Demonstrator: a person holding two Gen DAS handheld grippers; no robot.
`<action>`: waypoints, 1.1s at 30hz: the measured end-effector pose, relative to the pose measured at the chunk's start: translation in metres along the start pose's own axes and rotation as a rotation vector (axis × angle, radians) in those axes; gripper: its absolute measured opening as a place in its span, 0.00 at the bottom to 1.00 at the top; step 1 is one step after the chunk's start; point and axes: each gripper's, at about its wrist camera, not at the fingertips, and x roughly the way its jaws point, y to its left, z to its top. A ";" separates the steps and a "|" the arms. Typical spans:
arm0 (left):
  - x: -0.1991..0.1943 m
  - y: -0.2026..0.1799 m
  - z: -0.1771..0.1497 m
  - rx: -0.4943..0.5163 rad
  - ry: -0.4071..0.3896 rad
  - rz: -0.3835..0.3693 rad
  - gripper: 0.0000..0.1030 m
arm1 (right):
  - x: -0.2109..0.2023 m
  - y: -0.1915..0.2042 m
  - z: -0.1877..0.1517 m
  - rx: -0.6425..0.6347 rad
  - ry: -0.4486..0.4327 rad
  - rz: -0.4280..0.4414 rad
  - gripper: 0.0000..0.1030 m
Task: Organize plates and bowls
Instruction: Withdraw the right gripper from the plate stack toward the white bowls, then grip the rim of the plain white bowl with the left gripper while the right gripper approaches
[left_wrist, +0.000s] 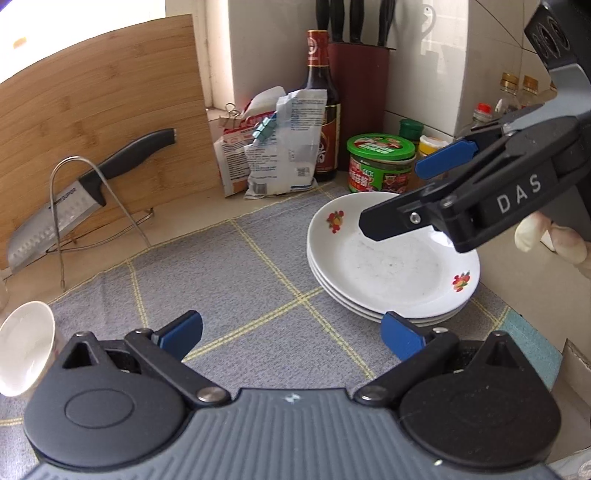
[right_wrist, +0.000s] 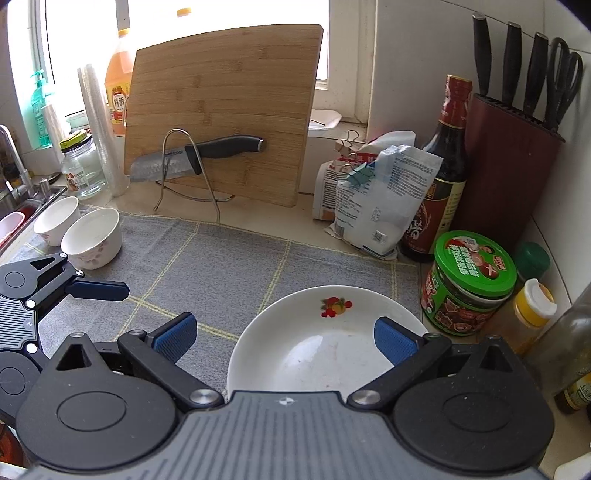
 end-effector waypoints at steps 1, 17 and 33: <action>-0.003 0.002 -0.002 -0.010 0.001 0.011 0.99 | 0.001 0.005 0.001 -0.017 -0.004 0.010 1.00; -0.078 0.071 -0.061 -0.121 -0.082 0.107 0.99 | 0.005 0.103 0.006 -0.041 -0.059 0.038 1.00; -0.162 0.182 -0.134 -0.205 -0.098 0.238 0.99 | 0.032 0.246 -0.002 -0.148 -0.026 0.174 1.00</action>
